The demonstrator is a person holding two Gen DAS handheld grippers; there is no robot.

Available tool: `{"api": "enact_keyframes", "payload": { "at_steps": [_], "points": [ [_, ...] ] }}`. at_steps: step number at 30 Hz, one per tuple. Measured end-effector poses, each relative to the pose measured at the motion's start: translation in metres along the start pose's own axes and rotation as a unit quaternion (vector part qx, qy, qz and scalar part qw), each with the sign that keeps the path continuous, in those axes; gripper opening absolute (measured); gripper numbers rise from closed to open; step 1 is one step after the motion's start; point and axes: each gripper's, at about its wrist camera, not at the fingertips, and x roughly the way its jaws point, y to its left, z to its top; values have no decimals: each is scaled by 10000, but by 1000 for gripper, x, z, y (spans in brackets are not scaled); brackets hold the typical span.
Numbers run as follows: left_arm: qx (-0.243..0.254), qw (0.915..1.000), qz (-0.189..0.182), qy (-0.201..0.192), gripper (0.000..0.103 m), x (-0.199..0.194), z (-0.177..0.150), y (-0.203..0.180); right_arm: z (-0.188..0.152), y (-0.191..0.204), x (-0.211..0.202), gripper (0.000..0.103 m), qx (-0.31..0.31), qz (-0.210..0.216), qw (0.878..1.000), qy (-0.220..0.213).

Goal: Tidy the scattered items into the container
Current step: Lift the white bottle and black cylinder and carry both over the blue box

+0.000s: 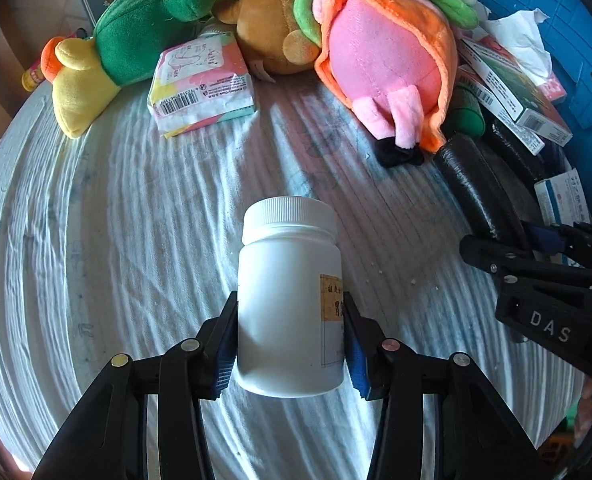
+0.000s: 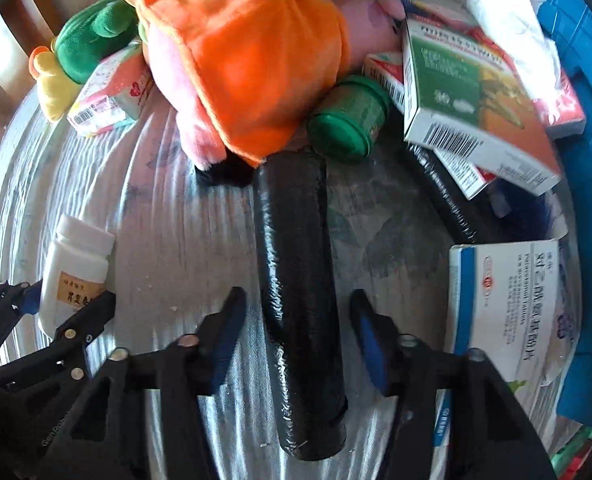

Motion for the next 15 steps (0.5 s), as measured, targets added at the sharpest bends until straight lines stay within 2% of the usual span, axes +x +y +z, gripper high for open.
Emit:
{"api": "enact_keyframes", "payload": {
  "at_steps": [3, 6, 8, 10, 11, 12, 15],
  "points": [
    [38, 10000, 23, -61, 46, 4, 6, -6, 0, 0, 21, 40, 43, 23, 10000, 2],
    [42, 10000, 32, -85, 54, 7, 9, -10, -5, -3, 43, 40, 93, 79, 9999, -64],
    [40, 9999, 29, -100, 56, 7, 9, -11, -8, -5, 56, 40, 138, 133, 9998, -106],
    [38, 9999, 26, -116, 53, 7, 8, -13, -10, -5, 69, 40, 87, 129, 9998, -107],
    [37, 9999, 25, -123, 45, 7, 8, -13, -12, -4, 76, 39, 46, 97, 9999, -99],
    [36, 9999, 23, -131, 45, 7, 8, -14, -13, -3, 84, 34, 9, 63, 9999, -92],
    [29, 9998, 37, -170, 45, 4, 4, -15, -18, -2, 102, 34, 20, 139, 9999, -94]
  ]
}}
